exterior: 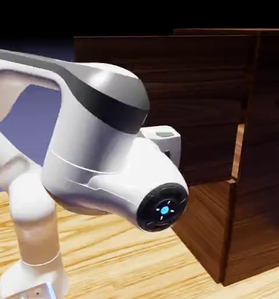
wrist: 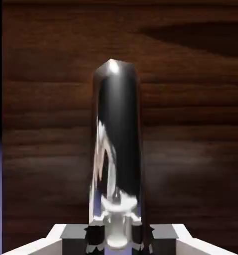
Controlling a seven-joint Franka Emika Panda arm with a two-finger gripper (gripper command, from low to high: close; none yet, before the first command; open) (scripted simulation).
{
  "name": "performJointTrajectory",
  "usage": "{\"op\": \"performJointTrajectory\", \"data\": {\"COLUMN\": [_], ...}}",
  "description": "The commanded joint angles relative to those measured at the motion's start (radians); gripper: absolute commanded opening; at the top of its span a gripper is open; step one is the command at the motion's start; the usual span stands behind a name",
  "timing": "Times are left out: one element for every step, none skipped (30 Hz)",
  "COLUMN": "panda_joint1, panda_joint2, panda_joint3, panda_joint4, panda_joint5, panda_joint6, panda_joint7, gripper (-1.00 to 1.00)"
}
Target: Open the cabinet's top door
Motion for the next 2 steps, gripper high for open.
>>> {"op": "performJointTrajectory", "data": {"panda_joint1": [0.036, 0.045], "panda_joint2": [0.009, 0.011], "panda_joint3": [-0.032, -0.039], "panda_joint4": [0.022, 0.027], "panda_joint5": [-0.005, -0.006], "panda_joint6": [-0.014, -0.018], "panda_joint7": [-0.005, -0.007], "gripper": [-1.0, -1.0]}}
